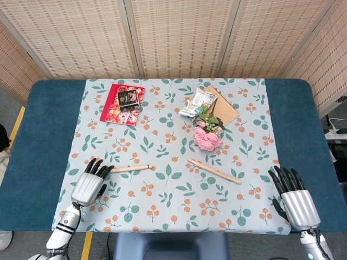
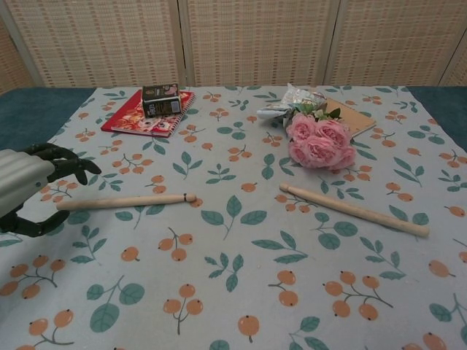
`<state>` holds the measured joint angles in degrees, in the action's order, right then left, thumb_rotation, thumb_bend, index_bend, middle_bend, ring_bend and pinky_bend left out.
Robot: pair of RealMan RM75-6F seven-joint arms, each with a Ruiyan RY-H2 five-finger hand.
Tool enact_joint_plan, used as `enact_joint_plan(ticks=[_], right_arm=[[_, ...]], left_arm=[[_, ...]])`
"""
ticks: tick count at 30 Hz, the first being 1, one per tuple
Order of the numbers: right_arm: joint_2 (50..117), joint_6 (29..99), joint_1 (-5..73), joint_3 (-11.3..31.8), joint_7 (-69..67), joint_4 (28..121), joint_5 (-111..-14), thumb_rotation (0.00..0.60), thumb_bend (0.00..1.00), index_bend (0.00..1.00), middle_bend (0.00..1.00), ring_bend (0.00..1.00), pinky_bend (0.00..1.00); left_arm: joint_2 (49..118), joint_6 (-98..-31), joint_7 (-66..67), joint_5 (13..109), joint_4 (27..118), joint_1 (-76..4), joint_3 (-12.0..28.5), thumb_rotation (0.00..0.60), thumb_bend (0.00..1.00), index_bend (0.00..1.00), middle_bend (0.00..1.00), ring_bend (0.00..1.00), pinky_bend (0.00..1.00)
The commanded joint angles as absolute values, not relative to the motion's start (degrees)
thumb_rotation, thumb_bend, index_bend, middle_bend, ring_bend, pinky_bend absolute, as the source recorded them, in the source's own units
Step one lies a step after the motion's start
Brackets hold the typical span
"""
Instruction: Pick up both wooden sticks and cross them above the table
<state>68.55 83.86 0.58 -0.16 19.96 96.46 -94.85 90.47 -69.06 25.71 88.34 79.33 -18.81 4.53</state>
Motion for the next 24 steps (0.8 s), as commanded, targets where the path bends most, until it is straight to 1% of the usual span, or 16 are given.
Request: enact_joint_plan(ticks=[1,7,14,19,24], right_arm=[[68.71,83.68,0.78,-0.05,19.94,96.34,-94.39,0.600,0.32,0.00,0.00,0.00,0.00],[68.42,83.40,0.93,-0.43,18.74,95.92,-93.77,0.600,0.32,0.00,0.00,0.00,0.00],[68.09,84.43,0.94,-0.52,17.21,95.60,-94.13,0.600,0.32,0.00,0.00,0.00,0.00],[68.22,83.79,1.17,-0.61,17.52,95.67,-93.38,0.600,0.32,0.00,0.00,0.00,0.00],[68.49,83.72,1.29,-0.50,17.82,95.63,-92.75,0.600,0.32,0.00,0.00,0.00,0.00]], left_arm=[[93.95,-68.08,28.93,87.08,76.26,-20.49,5.37,0.600,0.43,0.21,0.31,0.14,0.10],[98.79,-67.24,31.00,85.79,69.30,-22.80,6.34,0.600,0.43,0.25,0.31,0.17,0.11],[100.97,-66.22,33.58,84.29,64.59,-24.27,6.27,0.600,0.43,0.30,0.33,0.18,0.11],[102.21,-65.66,34.03,83.77,62.21,-25.11,5.88,0.600,0.43,0.36,0.39,0.23,0.11],[103.03,-64.02,35.68,81.86,60.67,-25.86,6.02,0.600,0.43,0.37,0.41,0.23,0.11]])
